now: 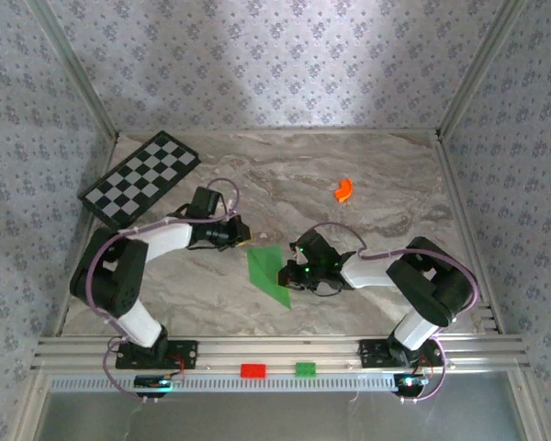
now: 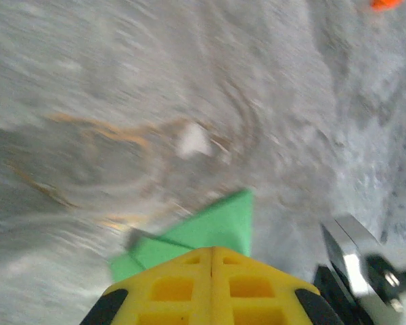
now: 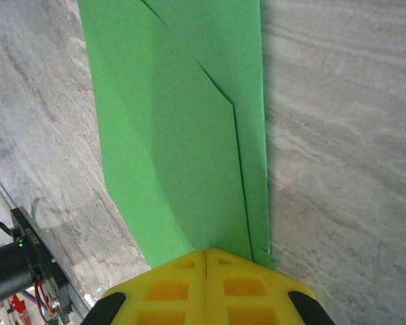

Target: Fold a paper plane with a square sheet of paper (pick it up from the middle)

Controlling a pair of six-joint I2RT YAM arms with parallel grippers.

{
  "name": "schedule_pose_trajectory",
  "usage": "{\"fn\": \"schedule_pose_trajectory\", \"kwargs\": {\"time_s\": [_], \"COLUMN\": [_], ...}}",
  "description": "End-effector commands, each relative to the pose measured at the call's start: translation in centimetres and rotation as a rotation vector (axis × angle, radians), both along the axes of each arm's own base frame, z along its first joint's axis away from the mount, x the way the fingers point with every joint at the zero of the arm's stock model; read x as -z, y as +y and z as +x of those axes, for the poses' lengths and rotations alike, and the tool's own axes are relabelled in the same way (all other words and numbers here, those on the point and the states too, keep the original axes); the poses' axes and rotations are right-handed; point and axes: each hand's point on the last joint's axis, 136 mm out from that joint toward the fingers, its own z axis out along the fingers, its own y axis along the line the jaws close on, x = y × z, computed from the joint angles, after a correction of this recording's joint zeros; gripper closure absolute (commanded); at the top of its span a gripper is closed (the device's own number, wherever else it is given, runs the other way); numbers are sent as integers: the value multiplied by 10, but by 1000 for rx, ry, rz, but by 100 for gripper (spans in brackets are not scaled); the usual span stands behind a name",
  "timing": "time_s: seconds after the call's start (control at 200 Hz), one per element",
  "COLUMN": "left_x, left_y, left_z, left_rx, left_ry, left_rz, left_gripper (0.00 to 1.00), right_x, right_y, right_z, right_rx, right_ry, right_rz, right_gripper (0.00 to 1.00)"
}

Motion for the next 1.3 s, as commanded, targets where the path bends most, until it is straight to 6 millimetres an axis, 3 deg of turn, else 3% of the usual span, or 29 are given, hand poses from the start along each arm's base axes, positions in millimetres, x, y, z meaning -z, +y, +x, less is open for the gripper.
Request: {"fn": "schedule_pose_trajectory", "kwargs": {"time_s": [0.0, 0.135, 0.285, 0.525, 0.64, 0.745, 0.835, 1.054, 1.294], "left_x": [4, 27, 49, 72, 78, 81, 81, 86, 97], "left_y": [-18, -33, -35, -21, -19, -18, -18, -15, -10], "left_z": [-27, -45, -48, -57, -60, -60, -61, -60, -65], "left_rx": [95, 154, 168, 166, 176, 175, 174, 169, 171], "left_ry": [-8, 37, 77, 119, 135, 140, 139, 144, 169], "left_rz": [4, 9, 32, 115, 128, 138, 138, 161, 184], "left_gripper": [94, 95, 96, 98, 98, 99, 99, 100, 100], "right_x": [49, 43, 31, -16, -30, -29, -14, 24, 17], "right_y": [-46, -41, -33, -2, 20, 31, 33, 10, -5], "right_z": [-32, -28, -19, 7, 16, 21, 21, -9, -23], "right_rx": [10, 5, 0, -33, -57, -59, -53, -74, -75], "right_ry": [150, 142, 120, 1, -22, -22, 6, 90, 82], "right_rz": [-229, -214, -183, -86, -23, -7, -36, -157, -122], "right_gripper": [100, 100, 100, 100, 100, 100, 100, 100, 98]}}
